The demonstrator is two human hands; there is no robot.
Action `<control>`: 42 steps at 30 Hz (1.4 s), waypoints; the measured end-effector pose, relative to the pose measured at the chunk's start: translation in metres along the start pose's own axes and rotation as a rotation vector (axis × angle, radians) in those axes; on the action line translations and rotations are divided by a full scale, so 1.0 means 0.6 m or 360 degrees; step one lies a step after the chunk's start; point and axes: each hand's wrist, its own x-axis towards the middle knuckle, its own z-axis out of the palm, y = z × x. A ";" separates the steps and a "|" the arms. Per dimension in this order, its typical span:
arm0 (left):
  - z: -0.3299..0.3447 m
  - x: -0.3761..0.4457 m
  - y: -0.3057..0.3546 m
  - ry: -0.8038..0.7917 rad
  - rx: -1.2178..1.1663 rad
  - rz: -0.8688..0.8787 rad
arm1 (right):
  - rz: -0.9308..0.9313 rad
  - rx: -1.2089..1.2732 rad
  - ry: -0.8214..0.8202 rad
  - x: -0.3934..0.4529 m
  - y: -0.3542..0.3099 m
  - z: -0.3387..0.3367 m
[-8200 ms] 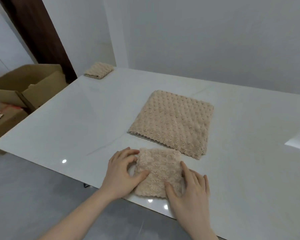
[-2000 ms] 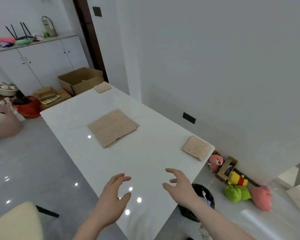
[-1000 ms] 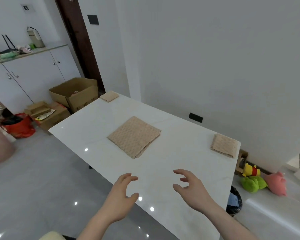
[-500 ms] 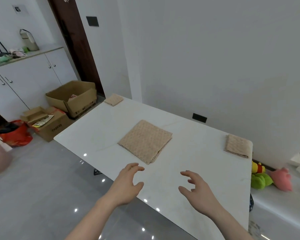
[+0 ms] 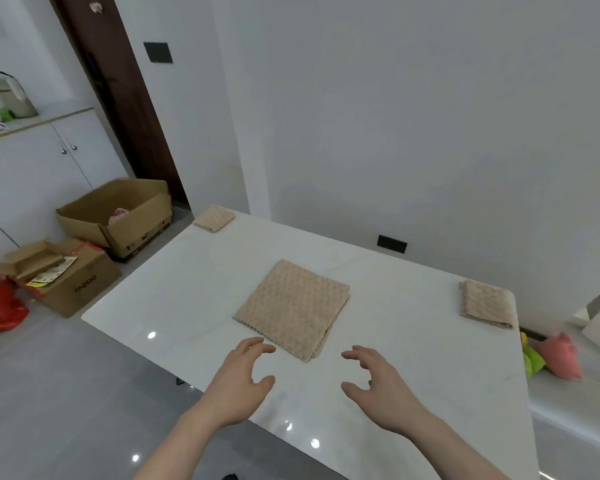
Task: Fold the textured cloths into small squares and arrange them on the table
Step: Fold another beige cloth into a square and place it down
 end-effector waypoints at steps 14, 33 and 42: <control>-0.155 0.221 -0.223 -0.0428 0.0164 0.0204 | 0.0314 0.0094 0.0317 0.167 -0.157 0.144; -0.128 0.303 -0.228 -0.0542 0.0380 0.0382 | 0.0379 0.0010 0.0392 0.218 -0.100 0.185; 0.006 0.465 -0.332 -0.0337 0.0694 0.0705 | 0.0380 -0.0103 0.0545 0.353 0.018 0.274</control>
